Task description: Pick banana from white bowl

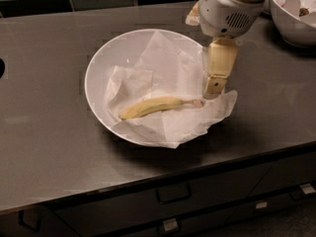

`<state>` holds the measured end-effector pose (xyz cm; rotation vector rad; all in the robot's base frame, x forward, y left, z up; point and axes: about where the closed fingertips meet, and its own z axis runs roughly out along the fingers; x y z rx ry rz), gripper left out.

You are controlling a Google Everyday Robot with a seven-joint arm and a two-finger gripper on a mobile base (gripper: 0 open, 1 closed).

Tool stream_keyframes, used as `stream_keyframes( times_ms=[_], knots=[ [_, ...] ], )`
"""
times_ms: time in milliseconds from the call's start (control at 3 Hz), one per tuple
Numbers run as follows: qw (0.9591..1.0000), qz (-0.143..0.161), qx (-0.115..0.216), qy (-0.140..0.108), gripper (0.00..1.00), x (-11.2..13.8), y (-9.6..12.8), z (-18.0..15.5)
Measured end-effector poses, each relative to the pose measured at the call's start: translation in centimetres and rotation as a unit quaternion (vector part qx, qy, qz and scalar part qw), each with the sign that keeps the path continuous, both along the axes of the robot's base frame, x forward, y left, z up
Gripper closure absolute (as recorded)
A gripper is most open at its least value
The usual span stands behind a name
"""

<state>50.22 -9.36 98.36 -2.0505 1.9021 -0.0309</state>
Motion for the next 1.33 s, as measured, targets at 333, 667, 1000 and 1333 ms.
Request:
stream_keyframes(
  times_ms=[333,667,1000,1333],
  knots=[
    [0.9997,0.015,-0.008,0.017,0.0,1.1,2.1,-2.0],
    [0.9994,0.015,-0.018,0.025,0.0,2.1,3.5,-3.5],
    [0.9987,0.009,-0.046,0.022,0.05,2.6,4.4,-4.7],
    [0.998,-0.006,-0.06,0.017,0.1,3.0,4.1,-6.0]
  ],
)
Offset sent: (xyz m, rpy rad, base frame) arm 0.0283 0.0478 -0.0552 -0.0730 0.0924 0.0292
